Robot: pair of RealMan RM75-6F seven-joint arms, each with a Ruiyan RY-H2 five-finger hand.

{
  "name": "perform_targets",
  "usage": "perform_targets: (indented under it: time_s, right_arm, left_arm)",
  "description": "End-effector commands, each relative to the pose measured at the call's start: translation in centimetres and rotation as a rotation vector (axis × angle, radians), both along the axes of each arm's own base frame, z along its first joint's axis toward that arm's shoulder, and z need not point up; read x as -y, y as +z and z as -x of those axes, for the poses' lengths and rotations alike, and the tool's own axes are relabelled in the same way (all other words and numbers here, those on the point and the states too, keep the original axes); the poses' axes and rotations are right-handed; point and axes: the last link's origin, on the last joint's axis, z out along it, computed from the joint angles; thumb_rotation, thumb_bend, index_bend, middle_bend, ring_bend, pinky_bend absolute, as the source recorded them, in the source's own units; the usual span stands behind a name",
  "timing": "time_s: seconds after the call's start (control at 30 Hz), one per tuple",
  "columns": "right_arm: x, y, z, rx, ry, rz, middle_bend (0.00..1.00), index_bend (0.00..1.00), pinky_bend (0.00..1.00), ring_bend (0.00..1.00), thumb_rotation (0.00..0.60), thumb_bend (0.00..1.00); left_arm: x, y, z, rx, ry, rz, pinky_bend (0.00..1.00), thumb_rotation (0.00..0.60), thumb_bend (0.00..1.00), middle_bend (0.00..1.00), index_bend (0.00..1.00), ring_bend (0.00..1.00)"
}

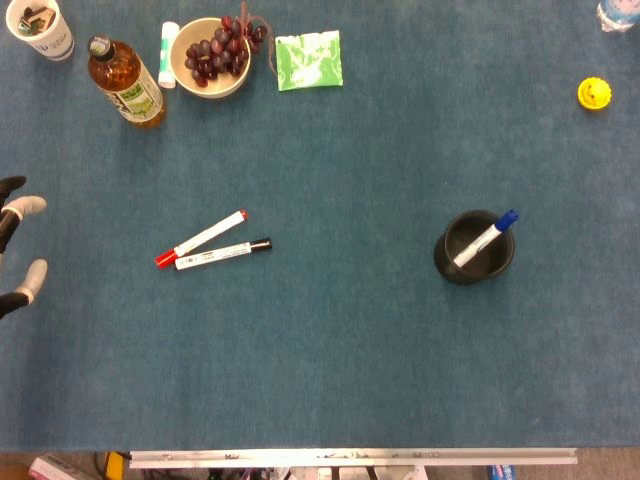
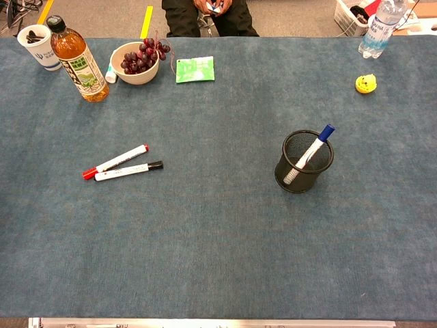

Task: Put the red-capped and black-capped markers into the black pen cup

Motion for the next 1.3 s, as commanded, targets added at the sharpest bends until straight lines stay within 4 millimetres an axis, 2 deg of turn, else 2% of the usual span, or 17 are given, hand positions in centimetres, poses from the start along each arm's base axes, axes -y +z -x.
perform_targets:
  time_s: [0.03, 0.4, 0.63, 0.77, 0.93, 1.1, 1.23, 1.3]
  right_arm:
    - [0.0, -0.1, -0.1, -0.002, 0.0, -0.003, 0.41, 0.41, 0.28, 0.3, 0.6, 0.21]
    - [0.2, 0.1, -0.1, 0.003, 0.008, 0.0, 0.41, 0.41, 0.28, 0.3, 0.6, 0.21]
    - [0.1, -0.5, 0.3, 0.046, -0.002, -0.043, 0.41, 0.41, 0.28, 0.3, 0.6, 0.2]
    - [0.1, -1.3, 0.8, 0.097, -0.024, -0.081, 0.41, 0.41, 0.28, 0.3, 0.6, 0.14]
    - [0.4, -2.8, 1.3, 0.178, -0.04, -0.098, 0.4, 0.41, 0.28, 0.3, 0.6, 0.01]
    - [0.9, -4.3, 1.5, 0.325, -0.061, -0.113, 0.34, 0.41, 0.29, 0.24, 0.6, 0.0]
    - [1.1, -5.3, 1.7, 0.407, -0.086, -0.151, 0.28, 0.35, 0.19, 0.17, 0.594, 0.0]
    - [1.4, -6.7, 1.9, 0.467, -0.114, -0.21, 0.27, 0.32, 0.16, 0.14, 0.558, 0.0]
  left_arm:
    - [0.0, -0.1, 0.1, 0.001, 0.003, 0.002, 0.09, 0.6, 0.3, 0.18, 0.28, 0.12]
    - [0.1, 0.1, 0.0, 0.002, -0.006, 0.006, 0.09, 0.6, 0.3, 0.18, 0.28, 0.12]
    - [0.0, 0.1, -0.2, 0.006, -0.015, 0.011, 0.09, 0.6, 0.3, 0.17, 0.28, 0.12]
    - [0.0, -0.2, -0.3, 0.006, -0.016, 0.018, 0.09, 0.6, 0.3, 0.17, 0.28, 0.12]
    - [0.0, -0.2, -0.4, 0.01, -0.019, 0.02, 0.09, 0.6, 0.3, 0.17, 0.28, 0.12]
    - [0.1, 0.0, -0.4, 0.006, -0.013, 0.017, 0.09, 0.6, 0.3, 0.17, 0.28, 0.12]
    - [0.2, 0.2, -0.3, 0.005, -0.008, 0.011, 0.09, 0.6, 0.3, 0.17, 0.28, 0.12]
    - [0.4, 0.4, -0.1, 0.005, 0.0, 0.007, 0.09, 0.6, 0.3, 0.17, 0.28, 0.12]
